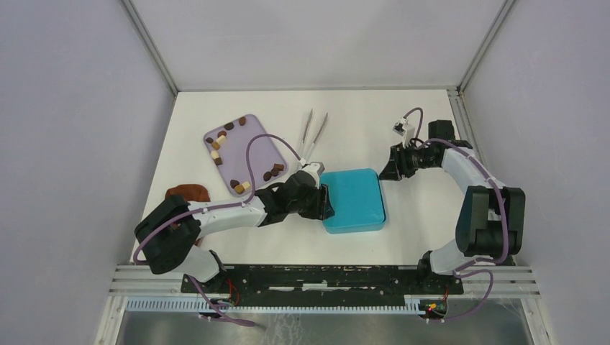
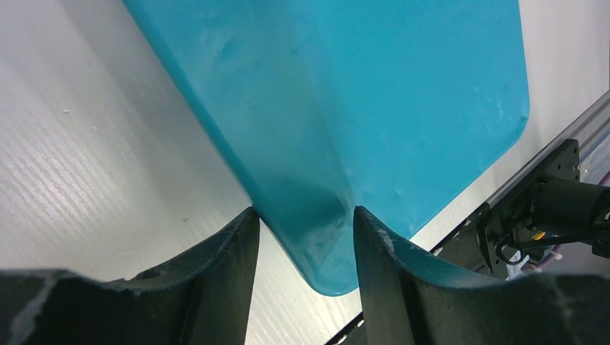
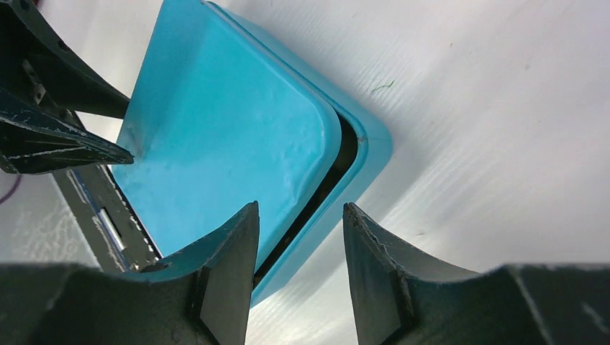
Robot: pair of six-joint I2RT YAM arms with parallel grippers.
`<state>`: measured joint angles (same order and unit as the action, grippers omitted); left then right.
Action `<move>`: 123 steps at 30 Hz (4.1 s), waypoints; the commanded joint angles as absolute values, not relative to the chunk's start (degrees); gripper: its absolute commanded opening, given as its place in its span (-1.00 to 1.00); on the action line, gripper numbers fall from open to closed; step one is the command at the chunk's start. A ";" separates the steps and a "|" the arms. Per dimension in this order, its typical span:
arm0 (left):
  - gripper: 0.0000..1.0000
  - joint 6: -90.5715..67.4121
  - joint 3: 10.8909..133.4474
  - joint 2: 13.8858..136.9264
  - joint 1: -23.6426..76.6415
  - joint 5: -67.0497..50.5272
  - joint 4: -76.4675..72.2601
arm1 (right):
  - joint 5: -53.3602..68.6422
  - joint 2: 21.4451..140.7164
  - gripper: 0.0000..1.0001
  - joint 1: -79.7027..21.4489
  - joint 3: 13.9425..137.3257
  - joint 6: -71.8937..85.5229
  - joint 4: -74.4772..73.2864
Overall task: Pack the chocolate
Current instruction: Close the box lid on the packing box.
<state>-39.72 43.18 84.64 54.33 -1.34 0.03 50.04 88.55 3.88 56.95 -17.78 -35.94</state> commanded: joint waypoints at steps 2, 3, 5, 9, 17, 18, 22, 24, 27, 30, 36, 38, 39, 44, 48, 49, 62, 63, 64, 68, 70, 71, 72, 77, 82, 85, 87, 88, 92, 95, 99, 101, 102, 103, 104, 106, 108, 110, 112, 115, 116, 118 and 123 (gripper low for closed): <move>0.14 -36.96 46.26 84.25 54.00 -0.18 1.13 | 51.13 83.94 0.04 4.13 62.26 -34.45 -42.21; 0.15 -36.92 46.42 84.21 53.97 -0.18 1.13 | 52.50 83.42 0.04 4.05 62.75 -38.91 -44.19; 0.16 -36.91 46.69 84.19 53.96 -0.41 1.13 | 55.03 82.77 0.04 3.87 63.80 -48.81 -50.51; 0.16 -36.59 47.34 84.69 53.79 -0.40 1.68 | 60.36 82.62 -0.02 2.47 65.90 -76.51 -68.67; 0.17 -36.47 48.35 85.20 53.52 -0.82 2.18 | 56.79 71.67 -0.17 -12.62 54.97 -102.04 -70.99; 0.16 -36.43 48.60 85.43 53.50 -1.14 2.22 | 56.70 70.17 -0.18 -14.65 53.89 -101.88 -69.57; 0.16 -36.46 49.44 86.61 53.57 -2.30 1.97 | 53.32 65.88 -0.39 -21.53 49.53 -93.52 -60.68; 0.16 -36.55 49.72 87.14 53.48 -2.83 1.74 | 50.08 64.31 -0.46 -25.38 46.73 -88.96 -55.42; 0.15 -36.56 50.30 87.96 53.52 -3.11 1.74 | 44.82 62.84 -0.50 -31.43 42.73 -82.74 -48.93; 0.15 -36.56 50.98 88.30 53.53 -3.16 2.12 | 40.20 63.04 -0.54 -36.17 40.33 -77.56 -43.47; 0.15 -36.52 51.58 88.83 53.51 -3.03 2.66 | 35.10 63.69 -0.55 -38.67 39.11 -69.61 -37.26; 0.15 -36.43 51.75 89.09 53.50 -2.99 2.94 | 33.23 63.79 -0.56 -38.67 39.02 -68.12 -36.30; 0.14 -36.39 51.84 89.18 53.51 -2.94 3.05 | 32.62 63.90 -0.55 -38.65 39.02 -67.89 -36.23; 0.14 -36.21 52.25 89.64 53.41 -2.90 3.38 | 32.58 63.90 -0.56 -38.67 39.43 -69.00 -38.79; 0.14 -36.17 52.54 90.01 53.44 -2.99 3.57 | 39.35 64.31 -0.55 -38.82 41.73 -75.81 -46.83; 0.14 -36.13 52.68 90.13 53.40 -2.98 3.59 | 40.68 64.72 -0.55 -39.12 42.06 -76.59 -48.44; 0.15 -36.13 52.89 91.07 53.38 -3.86 3.30 | 21.06 67.59 -0.60 -43.51 39.65 -57.65 -34.89; 0.15 -36.08 52.95 91.19 53.47 -3.93 3.33 | 19.94 67.55 -0.60 -43.48 39.56 -57.05 -34.46; 0.15 -36.04 53.04 91.29 53.45 -4.03 3.34 | 18.97 67.52 -0.60 -43.50 39.39 -56.41 -34.21; 0.16 -35.86 53.41 91.50 53.42 -4.29 3.23 | 17.47 67.42 -0.59 -43.40 38.61 -55.98 -34.49; 0.16 -35.82 53.52 91.73 53.36 -4.39 3.28 | 18.72 67.18 -0.59 -43.42 38.50 -56.54 -35.34; 0.16 -35.78 53.65 91.74 53.38 -4.44 3.29 | 19.29 67.03 -0.59 -43.41 38.50 -56.83 -35.99; 0.16 -35.71 53.74 91.85 53.34 -4.48 3.27 | 20.09 66.77 -0.58 -43.40 38.75 -57.26 -36.72; 0.16 -35.68 54.37 92.78 53.28 -4.58 3.71 | 29.61 65.63 -0.54 -42.17 42.09 -62.13 -45.17; 0.15 -35.77 54.76 93.57 52.95 -4.95 3.83 | 39.62 65.16 -0.46 -33.97 48.16 -65.20 -52.62; 0.15 -35.86 54.84 93.98 52.83 -5.34 3.93 | 43.89 65.79 -0.32 -26.50 51.36 -64.77 -53.96; 0.15 -35.86 54.84 94.29 52.74 -5.58 3.85 | 45.12 66.42 -0.17 -21.85 52.45 -61.48 -51.94; 0.15 -35.88 54.84 94.39 52.72 -5.74 3.87 | 45.11 66.74 -0.09 -19.73 52.47 -58.70 -49.52; 0.15 -35.77 55.34 94.81 52.63 -6.23 4.05 | 42.72 67.48 0.23 -13.22 50.02 -45.04 -38.12; 0.15 -35.85 55.67 95.12 52.56 -6.49 4.11 | 36.29 67.83 0.42 -10.79 47.90 -35.50 -30.40; 0.15 -35.99 55.89 95.67 52.51 -6.98 4.00 | 30.25 69.03 0.60 -8.25 46.58 -27.70 -25.05; 0.15 -35.95 55.98 96.00 52.55 -7.16 4.00 | 28.91 70.82 0.62 -7.17 46.82 -25.79 -24.64; 0.15 -35.95 56.06 96.13 52.56 -7.28 3.96 | 28.68 72.09 0.63 -6.41 47.00 -24.21 -24.48; 0.15 -35.95 56.07 96.23 52.51 -7.41 3.88 | 29.42 73.64 0.64 -5.60 47.40 -23.43 -24.92; 0.15 -35.97 56.15 96.34 52.50 -7.46 3.77 | 30.97 74.99 0.65 -4.86 47.75 -23.10 -25.39; 0.15 -36.00 56.25 96.58 52.56 -7.62 3.74 | 33.76 77.90 0.65 -3.41 48.15 -22.17 -26.29; 0.15 -36.03 56.25 96.73 52.57 -7.73 3.56 | 35.55 80.61 0.66 -2.51 48.17 -21.97 -26.72; 0.14 -36.04 56.25 96.84 52.53 -7.82 3.43 | 38.06 82.53 0.63 -1.34 48.24 -21.71 -27.19; 0.14 -36.12 56.17 96.85 52.48 -7.91 3.24 | 40.31 84.41 0.58 -0.36 48.63 -21.71 -28.11; 0.14 -36.19 56.07 96.86 52.52 -8.00 3.00 | 43.44 88.05 0.38 2.70 49.81 -22.81 -30.47; 0.14 -36.21 56.03 96.73 52.50 -7.93 2.71 | 44.36 89.40 0.25 3.39 50.32 -23.42 -31.38; 0.15 -36.50 55.84 96.26 52.59 -7.34 2.16 | 46.35 92.46 0.07 4.96 51.62 -25.18 -33.71; 0.38 -36.92 56.09 93.01 52.19 -5.85 0.51 | 48.52 97.73 -0.20 7.04 53.24 -27.85 -36.87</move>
<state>-38.06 54.72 95.72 52.47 -7.16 3.92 51.66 93.67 6.20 53.01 -22.48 -33.61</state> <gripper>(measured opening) 0.659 0.430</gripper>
